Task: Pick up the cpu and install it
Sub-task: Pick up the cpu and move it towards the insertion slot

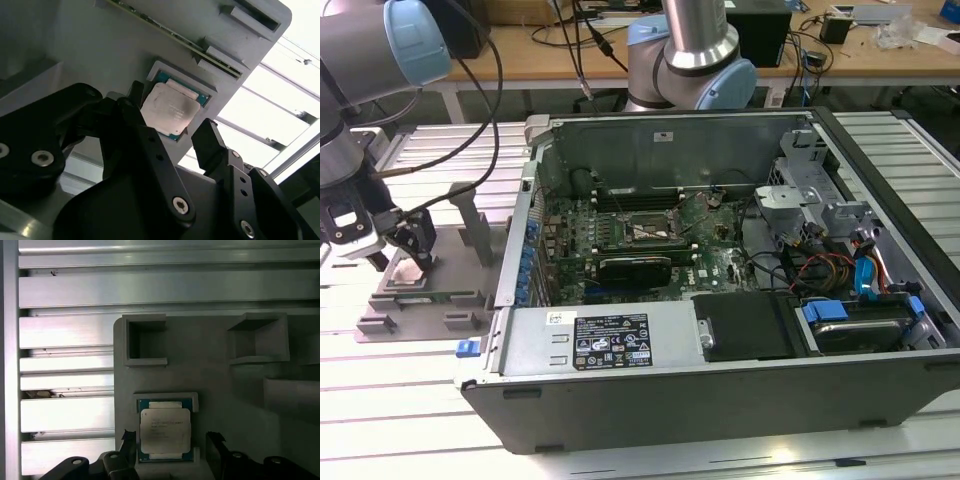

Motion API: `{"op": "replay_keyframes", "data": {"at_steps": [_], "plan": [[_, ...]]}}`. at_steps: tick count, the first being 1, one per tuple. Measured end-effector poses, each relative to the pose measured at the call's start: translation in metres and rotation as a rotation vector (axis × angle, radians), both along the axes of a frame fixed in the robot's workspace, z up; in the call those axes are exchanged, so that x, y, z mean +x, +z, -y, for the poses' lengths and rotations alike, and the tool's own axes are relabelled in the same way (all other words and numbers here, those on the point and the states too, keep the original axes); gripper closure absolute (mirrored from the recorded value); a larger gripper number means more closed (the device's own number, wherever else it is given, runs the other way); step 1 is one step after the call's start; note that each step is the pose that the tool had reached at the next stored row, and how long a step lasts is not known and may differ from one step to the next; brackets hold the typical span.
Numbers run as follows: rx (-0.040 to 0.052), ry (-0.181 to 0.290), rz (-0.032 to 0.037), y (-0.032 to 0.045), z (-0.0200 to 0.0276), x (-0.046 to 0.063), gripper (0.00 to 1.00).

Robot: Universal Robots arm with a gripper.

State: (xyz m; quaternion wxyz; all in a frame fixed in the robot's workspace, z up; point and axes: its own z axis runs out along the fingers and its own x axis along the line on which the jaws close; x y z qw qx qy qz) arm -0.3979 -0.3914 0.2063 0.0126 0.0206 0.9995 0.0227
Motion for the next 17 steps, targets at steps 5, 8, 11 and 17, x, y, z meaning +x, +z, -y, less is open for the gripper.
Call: {"op": "replay_keyframes", "data": {"at_steps": [5,8,11,17], "plan": [[0.0,0.02,0.0001,-0.0085,-0.0006,0.0,0.34],[0.0,0.028,0.0001,-0.0114,-0.0025,0.0,0.34],[0.0,0.034,0.0001,-0.0145,-0.0045,0.0,0.34],[0.0,0.037,0.0,-0.0199,-0.0061,-0.004,0.34]]}}
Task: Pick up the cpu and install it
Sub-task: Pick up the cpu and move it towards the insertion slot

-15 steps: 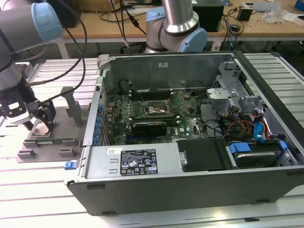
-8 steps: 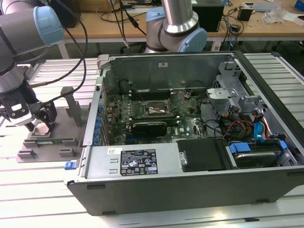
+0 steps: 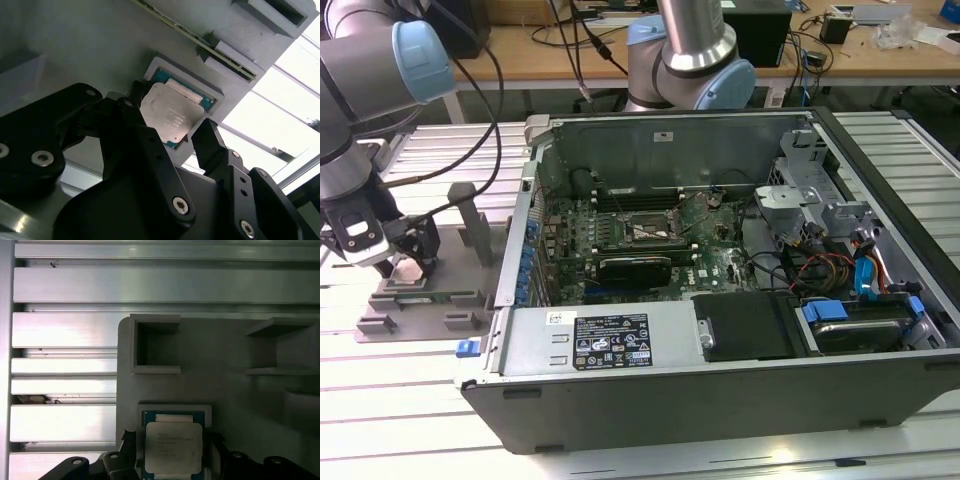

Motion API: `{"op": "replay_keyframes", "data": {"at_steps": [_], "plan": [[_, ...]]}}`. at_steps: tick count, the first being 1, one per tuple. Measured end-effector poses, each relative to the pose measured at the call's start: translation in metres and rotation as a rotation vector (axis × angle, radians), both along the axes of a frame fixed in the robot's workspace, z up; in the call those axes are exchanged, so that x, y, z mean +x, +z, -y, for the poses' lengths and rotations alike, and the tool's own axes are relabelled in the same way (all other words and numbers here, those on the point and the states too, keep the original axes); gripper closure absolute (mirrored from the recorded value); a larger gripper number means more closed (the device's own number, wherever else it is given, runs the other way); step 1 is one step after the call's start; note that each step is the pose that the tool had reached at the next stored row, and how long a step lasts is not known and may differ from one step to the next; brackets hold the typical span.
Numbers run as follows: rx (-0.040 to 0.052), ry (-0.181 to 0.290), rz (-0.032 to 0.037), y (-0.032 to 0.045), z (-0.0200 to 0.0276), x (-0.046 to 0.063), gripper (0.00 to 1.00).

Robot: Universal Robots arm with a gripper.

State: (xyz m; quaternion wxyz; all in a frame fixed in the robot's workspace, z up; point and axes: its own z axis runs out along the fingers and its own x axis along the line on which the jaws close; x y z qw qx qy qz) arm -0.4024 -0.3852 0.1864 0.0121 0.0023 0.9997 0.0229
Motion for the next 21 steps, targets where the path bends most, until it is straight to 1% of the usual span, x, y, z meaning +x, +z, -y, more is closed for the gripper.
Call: {"op": "replay_keyframes", "data": {"at_steps": [6,8,15,16,17,18,21], "plan": [[-0.0001,0.0,0.0,-0.0006,-0.0001,-0.0001,0.34],[0.0,0.0,0.0001,0.0013,-0.0002,0.0,0.34],[0.0,0.0,0.0001,0.0019,-0.0002,-0.0001,0.34],[0.0,0.0,0.0,0.002,-0.0001,-0.0001,0.42],[-0.0001,0.0,-0.0001,0.0021,-0.0001,-0.0001,0.42],[0.0,0.0,0.0,0.0021,-0.0002,-0.0001,0.45],[0.0,0.0,0.0,0.0025,-0.0002,-0.0001,0.45]]}}
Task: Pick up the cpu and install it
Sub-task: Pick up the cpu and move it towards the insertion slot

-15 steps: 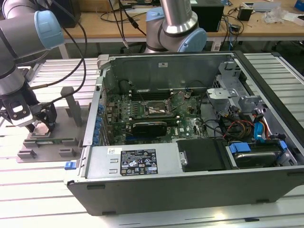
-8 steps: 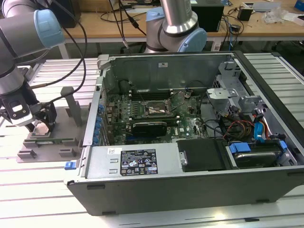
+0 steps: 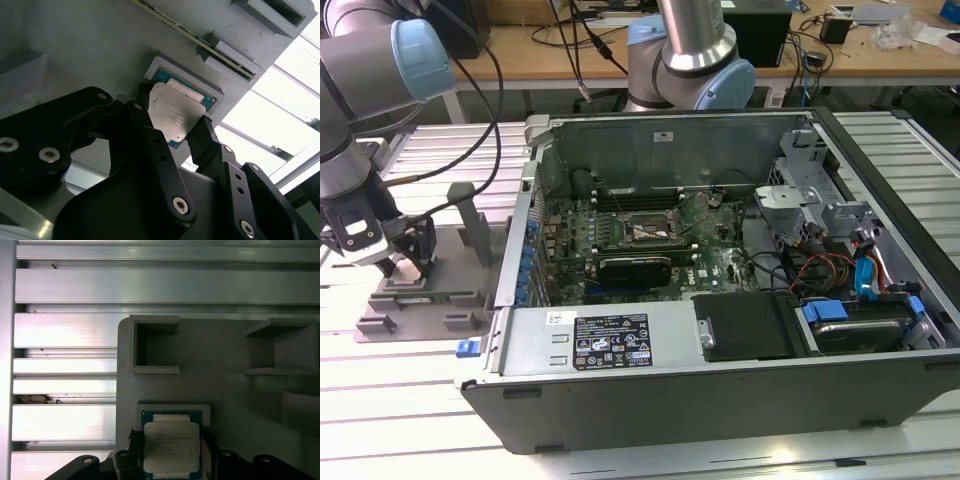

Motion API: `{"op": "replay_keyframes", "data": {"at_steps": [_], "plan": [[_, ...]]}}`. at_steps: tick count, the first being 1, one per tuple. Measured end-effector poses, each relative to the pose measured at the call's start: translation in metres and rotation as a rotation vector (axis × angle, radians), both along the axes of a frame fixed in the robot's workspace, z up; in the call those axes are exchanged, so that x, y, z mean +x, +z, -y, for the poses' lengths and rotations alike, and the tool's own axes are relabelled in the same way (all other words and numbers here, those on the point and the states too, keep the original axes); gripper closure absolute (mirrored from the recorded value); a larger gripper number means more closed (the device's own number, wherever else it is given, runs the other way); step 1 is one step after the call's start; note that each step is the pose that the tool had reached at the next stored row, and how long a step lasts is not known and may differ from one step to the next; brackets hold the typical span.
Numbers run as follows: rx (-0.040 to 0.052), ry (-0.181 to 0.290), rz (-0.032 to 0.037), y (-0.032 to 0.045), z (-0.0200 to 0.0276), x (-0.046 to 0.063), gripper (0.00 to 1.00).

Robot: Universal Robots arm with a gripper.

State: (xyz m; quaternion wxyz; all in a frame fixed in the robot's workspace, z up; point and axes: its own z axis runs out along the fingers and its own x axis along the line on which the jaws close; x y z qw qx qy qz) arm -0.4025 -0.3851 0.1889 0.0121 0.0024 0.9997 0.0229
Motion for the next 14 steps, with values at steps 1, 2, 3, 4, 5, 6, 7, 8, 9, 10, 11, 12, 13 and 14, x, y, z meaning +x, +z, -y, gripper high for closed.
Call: {"op": "replay_keyframes", "data": {"at_steps": [1,2,3,4,5,6,7,8,9,10,11,12,13,14], "plan": [[0.0001,0.0,0.0001,0.0001,0.0,0.0,0.45],[-0.0003,0.0,-0.0004,0.0016,0.0001,-0.0001,0.45],[0.0,0.0,-0.0001,0.0032,0.0,0.0,0.45],[0.0,0.0,-0.0001,0.0045,0.0,0.0,0.45],[-0.0001,0.0,0.0,0.0056,0.0,0.0,0.45],[-0.0001,0.0,0.0,0.0066,0.0,0.0,0.45],[0.0002,-0.001,0.0003,0.0073,0.0,0.0001,0.45],[0.0001,-0.014,0.0002,0.0073,0.0,0.0,0.45],[-0.0001,-0.031,0.0001,0.0074,0.0001,0.0001,0.45],[-0.0001,-0.04,0.0,0.0074,0.0001,0.0,0.45],[-0.0001,-0.044,0.0001,0.0074,0.0,0.0,0.45],[-0.0002,-0.044,0.0001,0.0074,0.0001,0.0,0.45],[-0.0002,-0.045,0.0,0.0074,0.0,0.0,0.45],[-0.0002,-0.045,0.0001,0.0074,0.0,0.0,0.45]]}}
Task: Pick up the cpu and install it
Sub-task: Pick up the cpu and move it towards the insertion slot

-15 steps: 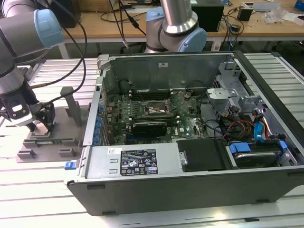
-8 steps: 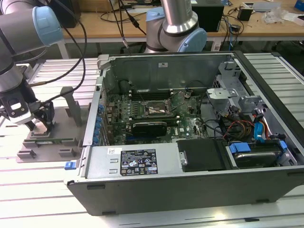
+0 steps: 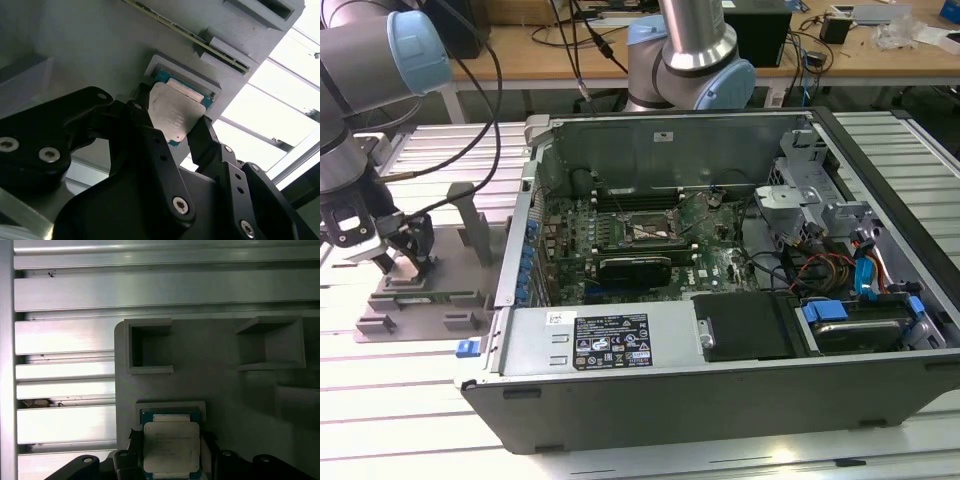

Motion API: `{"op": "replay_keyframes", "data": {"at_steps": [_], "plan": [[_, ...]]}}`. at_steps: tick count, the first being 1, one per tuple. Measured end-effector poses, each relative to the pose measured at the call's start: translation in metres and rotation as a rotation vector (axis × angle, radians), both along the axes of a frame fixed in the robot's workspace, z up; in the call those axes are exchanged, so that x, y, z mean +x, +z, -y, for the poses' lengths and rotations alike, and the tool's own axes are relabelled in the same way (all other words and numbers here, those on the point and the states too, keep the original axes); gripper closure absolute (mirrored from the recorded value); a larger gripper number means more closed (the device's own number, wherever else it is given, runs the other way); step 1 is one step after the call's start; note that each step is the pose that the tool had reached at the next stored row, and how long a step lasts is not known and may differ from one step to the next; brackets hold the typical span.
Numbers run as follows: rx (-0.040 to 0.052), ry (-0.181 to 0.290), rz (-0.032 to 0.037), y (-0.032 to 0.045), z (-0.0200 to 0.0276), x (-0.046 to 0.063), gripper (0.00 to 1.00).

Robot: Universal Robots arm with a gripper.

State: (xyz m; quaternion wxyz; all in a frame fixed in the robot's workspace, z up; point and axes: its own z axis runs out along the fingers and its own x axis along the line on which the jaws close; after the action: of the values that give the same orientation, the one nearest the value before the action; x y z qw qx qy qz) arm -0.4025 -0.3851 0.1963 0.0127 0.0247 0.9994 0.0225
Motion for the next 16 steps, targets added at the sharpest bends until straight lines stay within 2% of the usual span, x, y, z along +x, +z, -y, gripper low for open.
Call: {"op": "replay_keyframes", "data": {"at_steps": [6,9,16], "plan": [[-0.0002,-0.001,-0.0003,0.0021,0.0,0.0,0.45],[0.0,-0.001,0.0,0.0163,0.0,0.0,0.45],[0.0,0.012,0.0,0.0351,0.0,0.0,0.45]]}}
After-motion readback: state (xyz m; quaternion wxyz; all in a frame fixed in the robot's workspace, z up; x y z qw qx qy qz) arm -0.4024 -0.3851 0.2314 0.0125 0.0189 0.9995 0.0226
